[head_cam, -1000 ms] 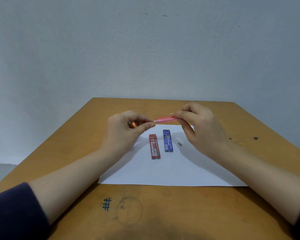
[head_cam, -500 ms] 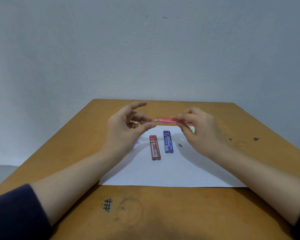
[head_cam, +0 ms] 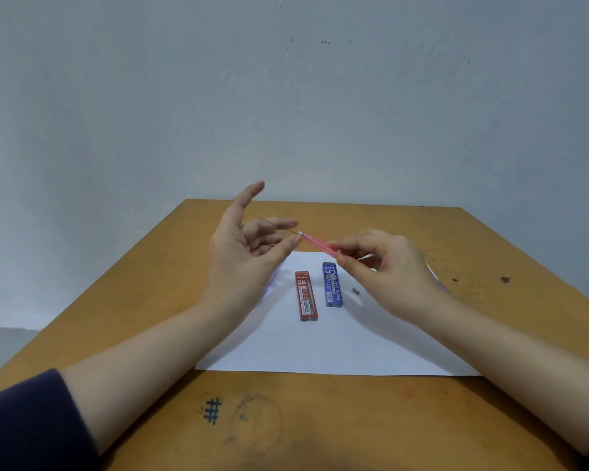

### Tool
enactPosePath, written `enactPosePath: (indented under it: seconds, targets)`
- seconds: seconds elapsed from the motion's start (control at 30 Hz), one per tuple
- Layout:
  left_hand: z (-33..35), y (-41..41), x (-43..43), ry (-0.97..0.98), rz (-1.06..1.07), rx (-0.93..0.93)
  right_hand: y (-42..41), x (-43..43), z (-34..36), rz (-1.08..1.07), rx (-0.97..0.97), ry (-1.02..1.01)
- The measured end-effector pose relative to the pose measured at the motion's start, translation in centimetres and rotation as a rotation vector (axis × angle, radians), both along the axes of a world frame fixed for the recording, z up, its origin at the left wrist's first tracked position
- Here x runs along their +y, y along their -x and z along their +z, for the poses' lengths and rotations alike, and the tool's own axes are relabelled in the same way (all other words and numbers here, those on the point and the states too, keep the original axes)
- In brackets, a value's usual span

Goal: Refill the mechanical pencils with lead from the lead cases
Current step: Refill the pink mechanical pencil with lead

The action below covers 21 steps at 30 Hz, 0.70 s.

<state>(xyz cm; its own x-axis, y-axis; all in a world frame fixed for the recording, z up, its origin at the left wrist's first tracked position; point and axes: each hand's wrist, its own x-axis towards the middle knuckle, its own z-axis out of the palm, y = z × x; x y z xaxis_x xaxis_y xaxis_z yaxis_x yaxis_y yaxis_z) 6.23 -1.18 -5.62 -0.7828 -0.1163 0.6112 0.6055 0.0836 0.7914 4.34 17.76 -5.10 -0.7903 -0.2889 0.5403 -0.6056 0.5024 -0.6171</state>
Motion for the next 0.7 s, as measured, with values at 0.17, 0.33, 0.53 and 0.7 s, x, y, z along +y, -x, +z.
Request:
enactPosePath:
  seconds: [0.17, 0.33, 0.53, 0.7]
  targets:
    - [0.26, -0.18, -0.01, -0.042, 0.035, 0.041, -0.34, -0.36, -0.14, 0.054, -0.052, 0.058]
    - [0.22, -0.21, 0.08, 0.009, 0.045, 0.035, -0.63, -0.49, -0.04, 0.073, -0.101, 0.072]
    - [-0.2, 0.19, -0.09, 0.118, 0.068, 0.038, -0.67, -0.62, -0.03, 0.084, -0.125, 0.082]
    - [-0.27, 0.24, 0.08, 0.11, 0.041, 0.01, -0.61, -0.64, -0.24, 0.081, -0.134, 0.084]
